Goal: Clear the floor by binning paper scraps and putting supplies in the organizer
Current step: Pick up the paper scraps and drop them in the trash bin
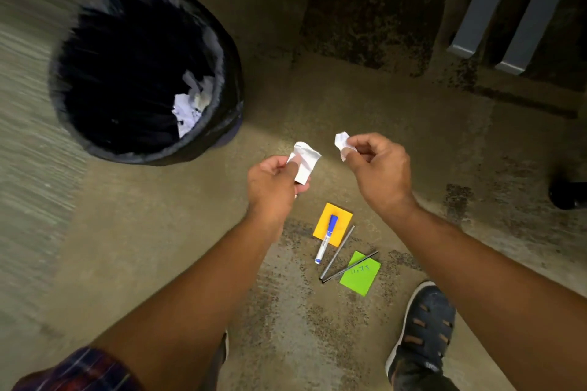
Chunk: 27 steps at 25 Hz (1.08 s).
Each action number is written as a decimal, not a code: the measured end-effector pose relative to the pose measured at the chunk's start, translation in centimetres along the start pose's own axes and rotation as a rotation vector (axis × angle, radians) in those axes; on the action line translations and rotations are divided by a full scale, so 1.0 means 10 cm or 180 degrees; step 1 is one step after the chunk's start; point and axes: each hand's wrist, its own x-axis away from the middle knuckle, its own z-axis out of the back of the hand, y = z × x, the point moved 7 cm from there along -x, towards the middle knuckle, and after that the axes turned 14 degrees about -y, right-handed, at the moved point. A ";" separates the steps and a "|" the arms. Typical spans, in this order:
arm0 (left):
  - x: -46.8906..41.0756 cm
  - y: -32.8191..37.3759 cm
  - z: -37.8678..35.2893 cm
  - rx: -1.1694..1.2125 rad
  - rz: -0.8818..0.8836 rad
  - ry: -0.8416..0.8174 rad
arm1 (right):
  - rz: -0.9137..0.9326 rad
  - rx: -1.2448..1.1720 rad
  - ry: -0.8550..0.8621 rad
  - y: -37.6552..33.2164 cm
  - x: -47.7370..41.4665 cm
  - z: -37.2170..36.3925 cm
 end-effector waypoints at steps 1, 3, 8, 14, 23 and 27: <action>0.04 0.14 0.13 -0.0089 -0.0073 0.0042 | 0.0082 -0.0095 0.0034 -0.17 0.00 -0.07; 0.13 0.44 0.42 -0.0155 -0.0280 0.0124 | 0.0261 -0.0159 0.0072 -0.53 -0.01 -0.25; 0.21 1.05 1.24 0.0219 -0.0646 0.0557 | 0.0472 -0.0279 -0.0071 -1.35 -0.16 -0.91; 0.02 1.24 1.90 0.0705 -0.0482 0.0847 | 0.0583 -0.0073 -0.0310 -1.92 -0.37 -1.66; -0.12 1.32 2.19 0.0978 -0.0295 0.0654 | 0.0365 0.0007 -0.0315 -1.99 -0.42 -1.93; 0.03 1.39 1.91 0.0530 -0.0613 0.0476 | 0.0201 -0.0493 -0.0066 -1.71 -0.34 -1.61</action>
